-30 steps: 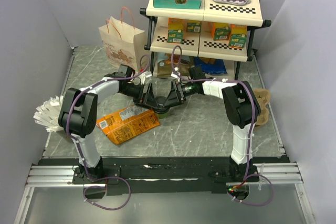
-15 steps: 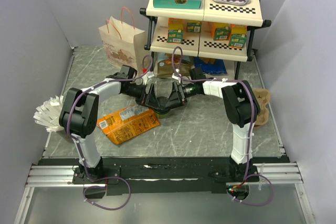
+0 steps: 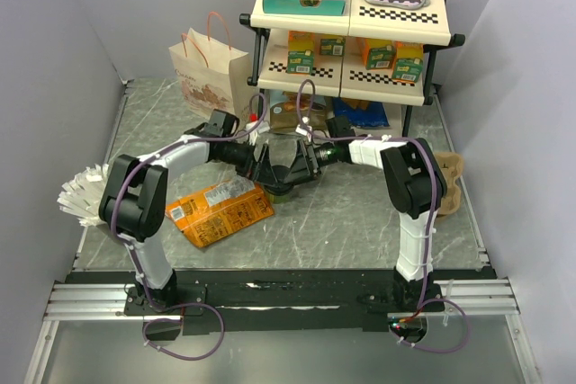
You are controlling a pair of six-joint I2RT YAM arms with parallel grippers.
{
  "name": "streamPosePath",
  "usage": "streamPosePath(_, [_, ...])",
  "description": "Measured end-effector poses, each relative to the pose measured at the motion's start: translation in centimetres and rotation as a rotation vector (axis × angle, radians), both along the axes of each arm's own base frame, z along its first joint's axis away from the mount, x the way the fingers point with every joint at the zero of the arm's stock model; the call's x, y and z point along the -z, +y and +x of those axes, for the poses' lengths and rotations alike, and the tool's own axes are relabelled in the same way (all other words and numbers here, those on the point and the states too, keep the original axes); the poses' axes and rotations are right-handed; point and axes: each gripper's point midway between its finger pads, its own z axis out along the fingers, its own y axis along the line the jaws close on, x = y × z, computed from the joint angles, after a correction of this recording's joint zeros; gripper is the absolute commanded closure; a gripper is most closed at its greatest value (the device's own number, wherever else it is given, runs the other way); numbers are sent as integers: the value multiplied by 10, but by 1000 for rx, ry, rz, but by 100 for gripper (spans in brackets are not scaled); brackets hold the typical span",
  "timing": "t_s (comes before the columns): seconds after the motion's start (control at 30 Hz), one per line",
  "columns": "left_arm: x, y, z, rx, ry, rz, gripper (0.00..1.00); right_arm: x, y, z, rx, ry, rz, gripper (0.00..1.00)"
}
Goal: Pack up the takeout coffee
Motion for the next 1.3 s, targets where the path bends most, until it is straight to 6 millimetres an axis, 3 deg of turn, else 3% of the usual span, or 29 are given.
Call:
streamPosePath(0.37, [-29, 21, 52, -62, -178, 57, 1, -32, -3, 25, 53, -150, 3, 0])
streamPosePath(0.57, [-51, 35, 62, -57, -228, 74, 1, -43, -19, 31, 56, -325, -56, 0])
streamPosePath(0.67, [-60, 43, 50, -32, -275, 94, 1, -55, -24, 27, 15, -492, -106, 0])
streamPosePath(0.77, [-62, 53, 25, -17, -311, 117, 1, -61, -21, 18, -75, -694, -161, 0])
streamPosePath(0.9, [-62, 62, 3, -27, -351, 128, 1, -52, -7, -7, -230, -929, -248, 0])
streamPosePath(1.0, [-62, 67, 0, -67, -379, 141, 1, -41, 0, -18, -314, -1058, -325, 0])
streamPosePath(1.1, [-70, 72, 8, -150, -420, 152, 1, -32, -1, -11, -342, -1203, -419, 0])
streamPosePath(1.3, [-110, 91, 13, -328, -527, 118, 1, -31, -11, 10, -360, -1391, -530, 0])
